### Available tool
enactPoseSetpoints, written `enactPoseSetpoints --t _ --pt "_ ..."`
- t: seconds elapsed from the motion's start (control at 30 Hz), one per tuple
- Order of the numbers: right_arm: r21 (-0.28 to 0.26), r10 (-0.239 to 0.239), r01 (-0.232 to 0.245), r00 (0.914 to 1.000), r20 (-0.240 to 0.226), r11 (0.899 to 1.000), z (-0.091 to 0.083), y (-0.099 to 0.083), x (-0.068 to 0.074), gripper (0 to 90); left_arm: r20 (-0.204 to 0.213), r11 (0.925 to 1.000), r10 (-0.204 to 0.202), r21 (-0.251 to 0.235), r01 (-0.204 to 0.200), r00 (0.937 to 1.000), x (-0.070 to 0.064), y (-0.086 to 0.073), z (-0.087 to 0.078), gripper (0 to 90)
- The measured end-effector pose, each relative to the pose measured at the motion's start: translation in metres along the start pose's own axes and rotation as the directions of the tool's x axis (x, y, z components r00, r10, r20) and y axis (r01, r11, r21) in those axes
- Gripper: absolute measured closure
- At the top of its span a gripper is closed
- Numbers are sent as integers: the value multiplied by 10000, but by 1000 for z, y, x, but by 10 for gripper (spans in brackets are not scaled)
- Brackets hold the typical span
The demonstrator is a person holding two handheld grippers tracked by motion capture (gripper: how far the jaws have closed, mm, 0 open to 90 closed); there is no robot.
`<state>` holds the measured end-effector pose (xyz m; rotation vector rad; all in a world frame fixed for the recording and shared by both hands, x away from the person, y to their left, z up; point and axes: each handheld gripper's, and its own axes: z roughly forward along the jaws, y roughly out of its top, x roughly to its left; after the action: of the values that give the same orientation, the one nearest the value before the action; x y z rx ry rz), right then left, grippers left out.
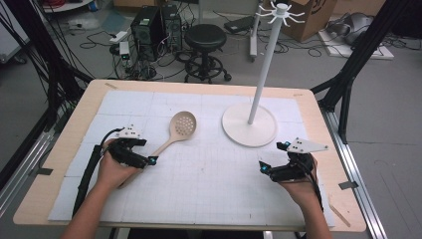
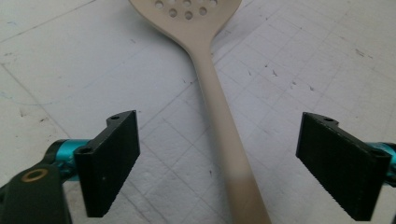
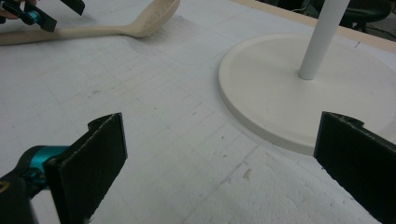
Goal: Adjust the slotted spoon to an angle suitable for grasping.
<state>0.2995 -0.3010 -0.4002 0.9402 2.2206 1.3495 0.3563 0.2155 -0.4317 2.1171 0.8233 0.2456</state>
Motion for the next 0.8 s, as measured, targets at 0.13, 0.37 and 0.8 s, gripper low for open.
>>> enactPoseSetpoints --t 0.13,0.37,0.8 --pt "82 57 -57 10000 2 10000 1 -2 0 15 -164 9996 138 256 -134 9998 0 -1 1 227" --pt "243 -59 60 10000 -13 9997 4 -2 1 15 -283 9960 540 728 -518 9981 -5 -2 5 370" --pt "381 -87 88 10000 -46 9992 6 -3 2 15 -340 9887 921 1218 -874 9952 -15 0 7 628"
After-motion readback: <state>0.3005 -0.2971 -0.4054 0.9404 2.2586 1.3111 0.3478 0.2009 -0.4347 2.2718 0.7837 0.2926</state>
